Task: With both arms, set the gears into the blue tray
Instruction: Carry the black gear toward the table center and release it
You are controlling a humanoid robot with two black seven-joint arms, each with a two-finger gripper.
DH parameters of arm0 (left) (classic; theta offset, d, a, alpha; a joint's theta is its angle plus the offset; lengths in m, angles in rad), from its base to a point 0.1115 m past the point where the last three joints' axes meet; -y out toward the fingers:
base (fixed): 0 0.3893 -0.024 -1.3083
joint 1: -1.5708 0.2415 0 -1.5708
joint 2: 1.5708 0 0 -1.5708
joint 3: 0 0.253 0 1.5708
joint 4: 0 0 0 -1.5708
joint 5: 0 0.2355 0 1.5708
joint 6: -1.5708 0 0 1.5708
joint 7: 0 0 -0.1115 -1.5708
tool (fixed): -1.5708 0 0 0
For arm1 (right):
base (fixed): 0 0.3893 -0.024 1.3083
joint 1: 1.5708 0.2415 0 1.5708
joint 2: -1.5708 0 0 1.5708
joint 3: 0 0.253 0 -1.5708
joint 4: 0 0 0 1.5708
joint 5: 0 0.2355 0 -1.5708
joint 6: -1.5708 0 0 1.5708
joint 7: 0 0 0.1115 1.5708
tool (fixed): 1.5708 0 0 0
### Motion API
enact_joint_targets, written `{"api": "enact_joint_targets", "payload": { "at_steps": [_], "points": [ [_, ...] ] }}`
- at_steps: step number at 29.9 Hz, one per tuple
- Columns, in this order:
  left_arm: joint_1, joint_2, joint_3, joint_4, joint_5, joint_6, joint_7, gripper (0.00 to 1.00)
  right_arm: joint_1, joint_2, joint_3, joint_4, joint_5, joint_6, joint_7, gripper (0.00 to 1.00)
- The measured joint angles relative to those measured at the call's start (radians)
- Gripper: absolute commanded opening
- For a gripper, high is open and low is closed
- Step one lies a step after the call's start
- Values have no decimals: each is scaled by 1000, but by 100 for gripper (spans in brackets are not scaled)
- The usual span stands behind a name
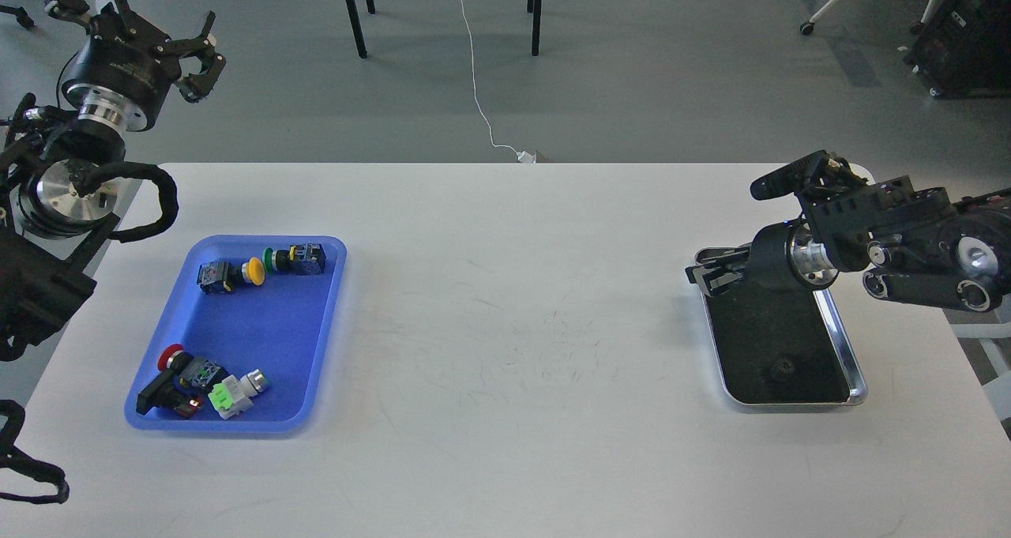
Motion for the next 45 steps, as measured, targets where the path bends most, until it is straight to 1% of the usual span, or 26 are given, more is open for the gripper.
{"api": "enact_joint_targets", "payload": {
  "at_steps": [7, 9, 12, 17, 21, 23, 25, 27, 28, 30, 34, 39, 41, 43, 45],
  "points": [
    [0, 0, 3, 0, 0, 2, 2, 98, -16, 191, 23, 5, 140, -78, 35, 18],
    [0, 0, 3, 0, 0, 2, 2, 98, -35, 249, 31, -10, 180, -96, 47, 18],
    [0, 2, 4, 0, 2, 2, 2, 98, -69, 319, 50, -57, 209, -108, 52, 19],
    [0, 8, 5, 0, 3, 3, 3, 98, -124, 393, 58, -132, 213, -110, 53, 19],
    [1, 9, 5, 0, 3, 2, 3, 98, -166, 410, 58, -177, 212, -109, 53, 20],
    [2, 9, 5, 0, 3, 2, 3, 98, -181, 411, 53, -195, 211, -109, 53, 24],
    [2, 9, 5, 0, 3, 2, 3, 98, -194, 411, 51, -211, 211, -109, 53, 29],
    [2, 9, 5, 0, 3, 2, 3, 98, -201, 411, 53, -218, 211, -109, 53, 39],
    [2, 9, 5, 0, 3, 2, 3, 98, -203, 411, 55, -219, 212, -109, 53, 41],
    [2, 10, 5, 0, 3, 2, 5, 98, -205, 411, 56, -219, 212, -109, 53, 43],
    [2, 10, 5, 0, 4, 1, 10, 98, -205, 411, 51, -219, 211, -108, 54, 54],
    [2, 16, 18, -1, 6, 0, 13, 98, -193, 406, 78, -218, 214, -107, 55, 76],
    [2, 16, 40, -8, 9, -3, 15, 98, -190, 378, 123, -219, 216, -108, 53, 85],
    [-4, 16, 79, -15, 9, -17, 16, 98, -189, 318, 208, -224, 217, -108, 50, 92],
    [-15, 15, 113, -22, 13, -34, 24, 98, -194, 240, 309, -225, 218, -105, 49, 94]
  ]
}}
